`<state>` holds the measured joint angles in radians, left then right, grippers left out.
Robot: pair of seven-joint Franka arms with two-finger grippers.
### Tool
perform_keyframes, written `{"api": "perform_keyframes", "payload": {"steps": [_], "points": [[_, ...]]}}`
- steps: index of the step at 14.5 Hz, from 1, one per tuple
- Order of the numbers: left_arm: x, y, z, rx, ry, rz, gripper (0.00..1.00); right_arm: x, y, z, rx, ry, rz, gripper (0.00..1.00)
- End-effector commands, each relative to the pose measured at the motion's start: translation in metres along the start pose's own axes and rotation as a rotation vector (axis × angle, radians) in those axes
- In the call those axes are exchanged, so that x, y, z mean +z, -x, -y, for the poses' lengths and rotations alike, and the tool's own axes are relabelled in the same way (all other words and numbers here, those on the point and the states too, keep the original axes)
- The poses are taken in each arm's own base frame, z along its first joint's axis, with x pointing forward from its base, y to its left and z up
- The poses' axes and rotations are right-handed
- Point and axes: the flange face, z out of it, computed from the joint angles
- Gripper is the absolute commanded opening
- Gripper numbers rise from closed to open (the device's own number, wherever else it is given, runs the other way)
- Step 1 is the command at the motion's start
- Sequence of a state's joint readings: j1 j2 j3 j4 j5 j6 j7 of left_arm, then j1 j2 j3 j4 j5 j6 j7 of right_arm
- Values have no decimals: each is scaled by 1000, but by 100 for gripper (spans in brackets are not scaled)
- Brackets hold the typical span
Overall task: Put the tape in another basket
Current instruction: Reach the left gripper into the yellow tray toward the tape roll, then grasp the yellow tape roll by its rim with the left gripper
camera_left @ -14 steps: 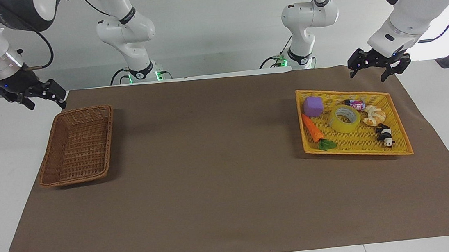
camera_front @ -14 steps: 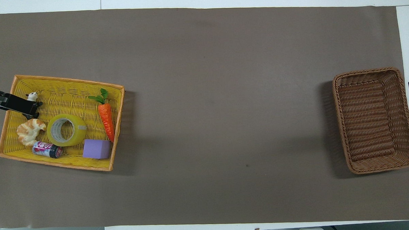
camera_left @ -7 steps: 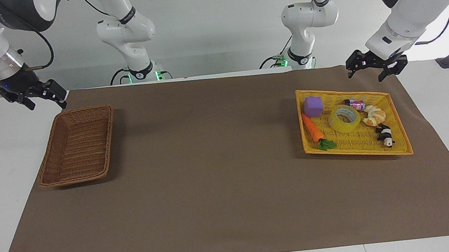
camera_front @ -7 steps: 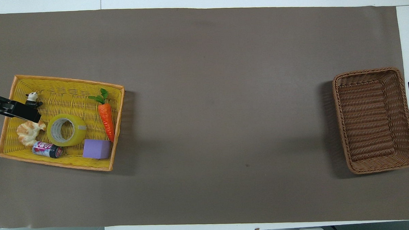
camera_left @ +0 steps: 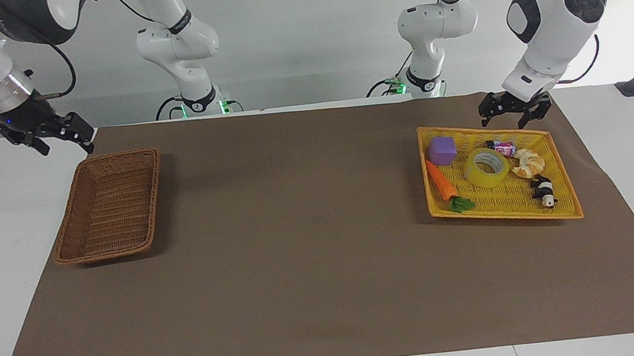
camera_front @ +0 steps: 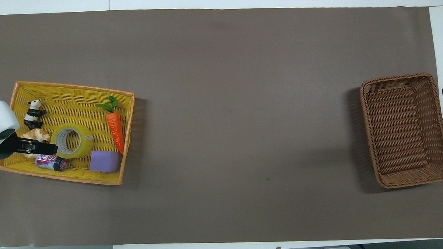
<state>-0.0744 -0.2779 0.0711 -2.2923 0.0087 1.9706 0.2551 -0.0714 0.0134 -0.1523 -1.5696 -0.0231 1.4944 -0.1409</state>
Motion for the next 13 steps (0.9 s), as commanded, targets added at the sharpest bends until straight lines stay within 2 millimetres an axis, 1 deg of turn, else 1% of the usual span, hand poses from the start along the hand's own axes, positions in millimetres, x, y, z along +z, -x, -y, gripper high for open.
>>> {"api": "perform_keyframes", "payload": {"steps": [1, 3, 4, 5, 6, 7, 11, 13], "points": [[41, 3, 12, -35, -10, -42, 99, 0, 5, 0, -20, 1, -4, 99], [73, -13, 19, -43, -16, -46, 97, 0, 5, 0, -20, 1, -4, 99], [77, -16, 23, -50, -20, -61, 94, 0, 5, 0, -20, 1, -4, 99], [79, -17, 27, -57, -23, -67, 89, 0, 5, 0, -20, 1, -4, 99], [85, -15, 36, -73, -21, -58, 79, 0, 5, 0, -20, 1, -4, 99], [89, -14, 41, -79, -19, -51, 70, 0, 5, 0, -20, 1, -4, 99], [91, -16, 45, -84, -24, -65, 69, 0, 5, 0, -20, 1, -4, 99], [104, -19, 42, -84, -19, -41, 69, 1, 5, 0, -19, 1, -4, 99]]}}
